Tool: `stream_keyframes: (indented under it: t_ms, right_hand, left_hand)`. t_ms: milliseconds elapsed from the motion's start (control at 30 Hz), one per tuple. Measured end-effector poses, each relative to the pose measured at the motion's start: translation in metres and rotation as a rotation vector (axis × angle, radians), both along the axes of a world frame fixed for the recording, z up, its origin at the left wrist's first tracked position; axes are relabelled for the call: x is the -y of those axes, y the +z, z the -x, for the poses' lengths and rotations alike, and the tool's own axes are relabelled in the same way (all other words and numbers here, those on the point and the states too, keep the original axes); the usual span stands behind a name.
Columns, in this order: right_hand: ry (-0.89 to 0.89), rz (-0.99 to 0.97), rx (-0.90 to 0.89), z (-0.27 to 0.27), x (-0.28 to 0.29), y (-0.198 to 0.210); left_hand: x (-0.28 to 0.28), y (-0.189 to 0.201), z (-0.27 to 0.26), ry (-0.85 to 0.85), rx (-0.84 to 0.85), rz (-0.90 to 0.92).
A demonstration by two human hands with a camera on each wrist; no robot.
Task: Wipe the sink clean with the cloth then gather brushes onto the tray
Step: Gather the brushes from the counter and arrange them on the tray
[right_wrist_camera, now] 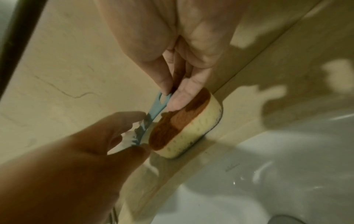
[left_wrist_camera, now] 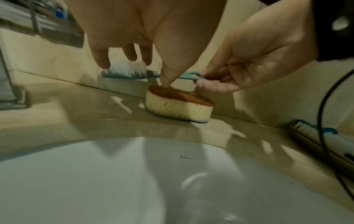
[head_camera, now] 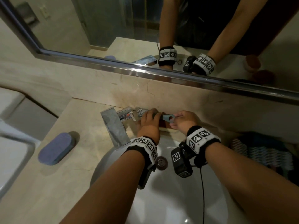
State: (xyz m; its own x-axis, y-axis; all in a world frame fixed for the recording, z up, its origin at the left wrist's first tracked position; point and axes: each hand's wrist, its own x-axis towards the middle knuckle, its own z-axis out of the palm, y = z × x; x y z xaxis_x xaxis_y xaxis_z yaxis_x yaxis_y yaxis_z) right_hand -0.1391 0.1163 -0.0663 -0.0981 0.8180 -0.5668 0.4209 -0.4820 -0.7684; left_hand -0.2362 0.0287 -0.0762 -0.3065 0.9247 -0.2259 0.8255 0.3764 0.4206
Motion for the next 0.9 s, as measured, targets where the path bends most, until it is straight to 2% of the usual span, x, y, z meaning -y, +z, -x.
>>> stream_keyframes:
  t_ms: [200, 367, 500, 633, 767, 900]
  right_hand:
    - [0.077, -0.088, 0.006, -0.046, 0.006, 0.014]
    - [0.107, -0.146, 0.08, -0.075, 0.017, 0.032]
    - [0.239, -0.238, 0.225, -0.104, 0.04, 0.055]
    - [0.395, -0.311, 0.448, -0.137, 0.069, 0.08]
    - [0.317, -0.316, 0.473, -0.168, 0.093, 0.099]
    - [0.326, -0.341, 0.517, -0.197, 0.113, 0.11]
  left_hand:
    - [0.01, 0.024, -0.003, -0.002, -0.064, 0.015]
    - [0.021, 0.045, -0.012, -0.072, -0.015, -0.057]
    - [0.027, 0.059, -0.028, -0.108, 0.125, -0.113]
    - [0.03, 0.071, -0.051, -0.182, 0.142, -0.123]
    - [0.033, 0.082, -0.08, -0.256, 0.191, -0.157]
    - [0.036, 0.092, -0.114, -0.354, 0.242, -0.166]
